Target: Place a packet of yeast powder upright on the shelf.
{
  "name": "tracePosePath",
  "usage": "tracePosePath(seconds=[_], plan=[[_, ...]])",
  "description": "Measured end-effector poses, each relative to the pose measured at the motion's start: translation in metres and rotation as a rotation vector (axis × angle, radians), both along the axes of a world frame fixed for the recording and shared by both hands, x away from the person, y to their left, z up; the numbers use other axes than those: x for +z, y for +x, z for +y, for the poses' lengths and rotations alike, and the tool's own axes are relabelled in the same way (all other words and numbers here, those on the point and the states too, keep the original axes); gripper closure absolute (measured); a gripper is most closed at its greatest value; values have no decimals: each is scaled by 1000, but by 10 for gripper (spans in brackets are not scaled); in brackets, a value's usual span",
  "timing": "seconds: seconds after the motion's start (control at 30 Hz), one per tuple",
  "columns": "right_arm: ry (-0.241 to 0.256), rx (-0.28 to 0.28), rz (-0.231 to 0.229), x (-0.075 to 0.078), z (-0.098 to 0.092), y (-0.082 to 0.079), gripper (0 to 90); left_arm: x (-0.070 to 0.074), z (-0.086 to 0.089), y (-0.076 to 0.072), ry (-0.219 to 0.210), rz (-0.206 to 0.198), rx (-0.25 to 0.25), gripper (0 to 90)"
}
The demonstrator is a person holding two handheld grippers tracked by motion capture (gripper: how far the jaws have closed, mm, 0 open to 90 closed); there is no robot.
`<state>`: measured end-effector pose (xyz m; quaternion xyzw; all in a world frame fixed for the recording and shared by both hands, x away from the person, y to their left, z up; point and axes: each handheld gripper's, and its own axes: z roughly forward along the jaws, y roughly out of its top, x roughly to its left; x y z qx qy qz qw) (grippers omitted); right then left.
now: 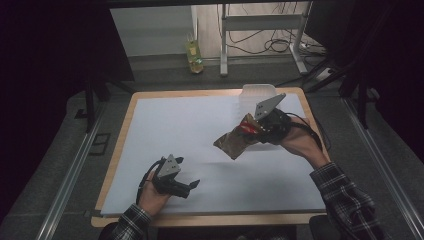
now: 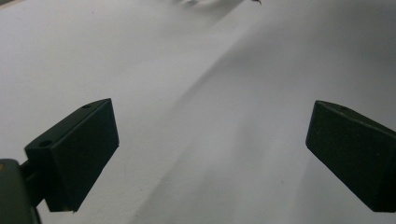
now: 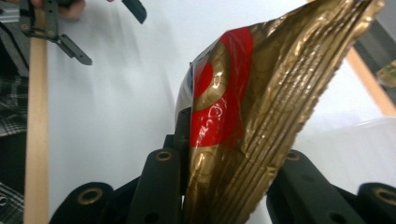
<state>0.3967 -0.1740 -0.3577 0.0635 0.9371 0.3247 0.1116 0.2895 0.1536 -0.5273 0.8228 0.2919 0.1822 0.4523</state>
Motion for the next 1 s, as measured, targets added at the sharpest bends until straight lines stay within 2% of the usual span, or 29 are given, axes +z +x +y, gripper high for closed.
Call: tracePosePath(seconds=[0.27, 0.7, 0.83, 1.0], plan=[[-19, 6, -35, 16, -7, 10, 723, 0, 1, 0, -15, -12, 1, 17], [-49, -14, -99, 47, -23, 31, 723, -1, 1, 0, -1, -15, -8, 9], [-72, -26, -119, 58, -30, 41, 723, -1, 0, 0, 1, -16, -10, 9], [-95, -41, -132, 63, -35, 50, 723, -1, 0, 1, 0, -11, -17, 9]])
